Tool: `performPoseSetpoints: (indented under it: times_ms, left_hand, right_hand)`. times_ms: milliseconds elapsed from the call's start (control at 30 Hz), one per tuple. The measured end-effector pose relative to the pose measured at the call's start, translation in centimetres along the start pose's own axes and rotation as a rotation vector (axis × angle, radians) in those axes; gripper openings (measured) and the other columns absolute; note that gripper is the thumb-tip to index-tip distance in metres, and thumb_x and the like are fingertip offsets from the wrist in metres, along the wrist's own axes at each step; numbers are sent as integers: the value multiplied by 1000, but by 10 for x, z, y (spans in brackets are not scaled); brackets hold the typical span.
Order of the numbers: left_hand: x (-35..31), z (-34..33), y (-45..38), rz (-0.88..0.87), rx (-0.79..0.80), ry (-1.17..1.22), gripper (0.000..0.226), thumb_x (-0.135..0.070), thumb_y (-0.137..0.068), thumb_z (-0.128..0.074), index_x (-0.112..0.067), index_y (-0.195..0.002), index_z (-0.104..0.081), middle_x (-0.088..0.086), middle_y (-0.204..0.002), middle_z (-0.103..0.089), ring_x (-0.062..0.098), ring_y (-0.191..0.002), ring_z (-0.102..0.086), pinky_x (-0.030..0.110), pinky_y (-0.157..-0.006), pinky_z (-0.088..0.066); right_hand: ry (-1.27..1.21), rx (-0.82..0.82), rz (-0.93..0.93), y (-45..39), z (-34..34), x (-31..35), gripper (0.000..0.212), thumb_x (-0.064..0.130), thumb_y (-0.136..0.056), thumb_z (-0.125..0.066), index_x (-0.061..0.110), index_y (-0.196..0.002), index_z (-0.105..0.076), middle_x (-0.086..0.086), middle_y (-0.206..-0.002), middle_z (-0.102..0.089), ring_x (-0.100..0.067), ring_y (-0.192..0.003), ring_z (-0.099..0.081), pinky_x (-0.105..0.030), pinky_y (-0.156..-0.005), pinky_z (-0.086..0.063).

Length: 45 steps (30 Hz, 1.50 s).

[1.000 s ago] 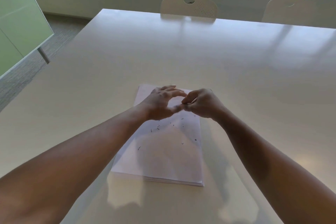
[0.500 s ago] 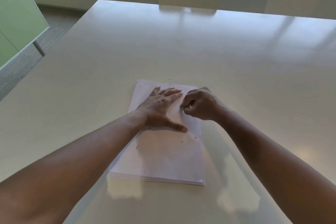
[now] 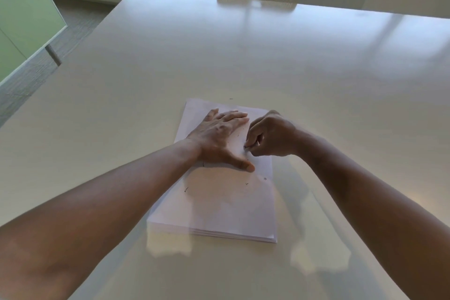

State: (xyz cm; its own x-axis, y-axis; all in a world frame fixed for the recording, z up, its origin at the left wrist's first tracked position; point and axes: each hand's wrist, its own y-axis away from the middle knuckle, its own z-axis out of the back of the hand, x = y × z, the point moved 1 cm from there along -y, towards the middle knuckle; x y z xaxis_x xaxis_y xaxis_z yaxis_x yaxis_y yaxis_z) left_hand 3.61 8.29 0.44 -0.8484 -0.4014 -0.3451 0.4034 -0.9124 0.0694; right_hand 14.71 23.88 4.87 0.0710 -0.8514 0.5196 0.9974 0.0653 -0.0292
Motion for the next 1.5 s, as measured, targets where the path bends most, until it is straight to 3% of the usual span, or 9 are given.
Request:
performPoseSetpoints:
  times_ms: [200,433,633,867,1033,1100,1233,1400,1500]
  left_hand:
    - [-1,0,0,-3,0,-18,141,-102,-49,-55,-27,-164,-22,-14,-170,-15,3,-156,-1,42,-128,9]
    - [-1,0,1,4,-3,0,140,-101,-50,-58,-26,-163,-24,-16,-169,-17,1,-156,-1,39,-127,9]
    - [-2,2,2,8,5,3,139,-100,-50,-59,-27,-163,-24,-17,-169,-16,1,-156,-1,38,-127,11]
    - [-2,1,1,5,3,-1,140,-101,-49,-58,-27,-163,-24,-16,-169,-16,2,-156,-1,39,-127,10]
    - [-1,2,1,8,12,-3,141,-101,-49,-57,-27,-163,-23,-15,-170,-16,4,-156,-2,39,-127,11]
    - [-1,2,1,9,13,-2,141,-101,-48,-57,-27,-163,-23,-15,-170,-16,4,-156,-2,38,-127,11]
    - [-1,1,1,6,4,0,141,-100,-48,-59,-27,-163,-23,-16,-169,-16,2,-156,-2,39,-127,10]
    - [-1,2,0,6,4,-7,140,-101,-49,-58,-27,-163,-22,-13,-170,-16,5,-157,-3,39,-127,11]
    - [-2,1,0,7,9,-2,140,-100,-50,-59,-27,-163,-22,-14,-170,-16,3,-156,-2,40,-127,10]
  right_hand:
    - [19,-247,-28,-6,-3,-4,10,5,-68,-75,13,-70,-79,1,-68,-69,-15,-57,-61,-32,-60,-53]
    - [26,87,-112,-2,7,-7,11,21,-64,-75,28,-73,-79,11,-71,-70,-8,-64,-63,-27,-63,-55]
    - [24,-245,-122,-6,9,-14,6,8,-70,-78,14,-72,-80,2,-69,-71,-16,-60,-64,-26,-61,-53]
    - [23,75,-144,1,14,-18,12,16,-67,-79,26,-72,-79,11,-73,-72,-2,-70,-60,-18,-66,-50]
    - [-12,-204,-116,-3,9,-17,8,9,-68,-80,16,-70,-79,4,-69,-71,-13,-61,-62,-23,-61,-51]
    - [-6,-142,-103,-4,11,-14,8,10,-68,-81,17,-71,-79,5,-70,-71,-12,-63,-62,-17,-61,-49]
    - [61,173,-166,-7,16,-11,11,17,-66,-79,26,-74,-80,10,-74,-73,4,-67,-61,-13,-64,-49]
    - [21,-188,-126,-11,10,-14,3,12,-69,-78,15,-70,-79,2,-67,-70,-16,-60,-63,-32,-62,-54]
    - [-28,-166,-128,-8,7,-13,10,11,-68,-80,21,-67,-78,3,-68,-70,-15,-62,-64,-31,-64,-55]
